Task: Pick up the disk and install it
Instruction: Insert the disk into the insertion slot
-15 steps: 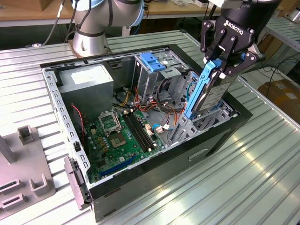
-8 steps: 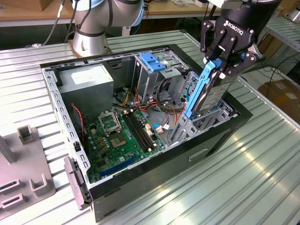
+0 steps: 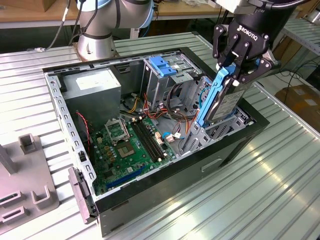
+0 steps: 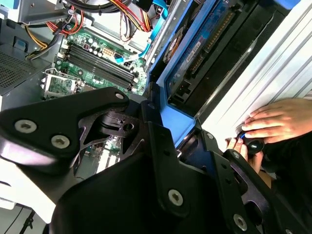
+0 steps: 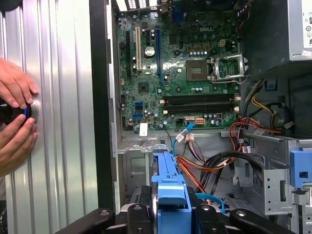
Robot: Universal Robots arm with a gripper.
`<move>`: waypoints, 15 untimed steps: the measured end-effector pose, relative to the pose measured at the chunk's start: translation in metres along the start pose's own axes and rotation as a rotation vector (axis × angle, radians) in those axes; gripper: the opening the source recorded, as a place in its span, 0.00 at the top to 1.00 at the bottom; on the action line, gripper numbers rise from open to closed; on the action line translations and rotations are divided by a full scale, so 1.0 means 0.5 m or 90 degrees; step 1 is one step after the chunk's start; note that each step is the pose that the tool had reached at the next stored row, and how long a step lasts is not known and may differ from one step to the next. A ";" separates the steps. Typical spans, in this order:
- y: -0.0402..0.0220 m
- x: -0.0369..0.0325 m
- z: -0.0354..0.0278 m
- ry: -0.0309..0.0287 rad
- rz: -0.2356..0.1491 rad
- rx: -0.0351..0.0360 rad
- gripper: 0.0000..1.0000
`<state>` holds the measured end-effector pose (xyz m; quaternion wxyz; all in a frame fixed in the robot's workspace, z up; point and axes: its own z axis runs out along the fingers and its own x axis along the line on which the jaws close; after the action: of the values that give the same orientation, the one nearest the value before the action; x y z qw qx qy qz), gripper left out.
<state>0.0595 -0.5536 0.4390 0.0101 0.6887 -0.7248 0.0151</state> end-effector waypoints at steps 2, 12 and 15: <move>0.000 0.000 0.004 0.0000 0.000 0.0000 0.63; 0.000 0.000 0.009 -0.0001 0.000 0.0000 0.63; 0.000 0.000 0.011 -0.0001 0.000 0.0000 0.63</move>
<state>0.0595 -0.5536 0.4336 0.0101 0.6887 -0.7248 0.0150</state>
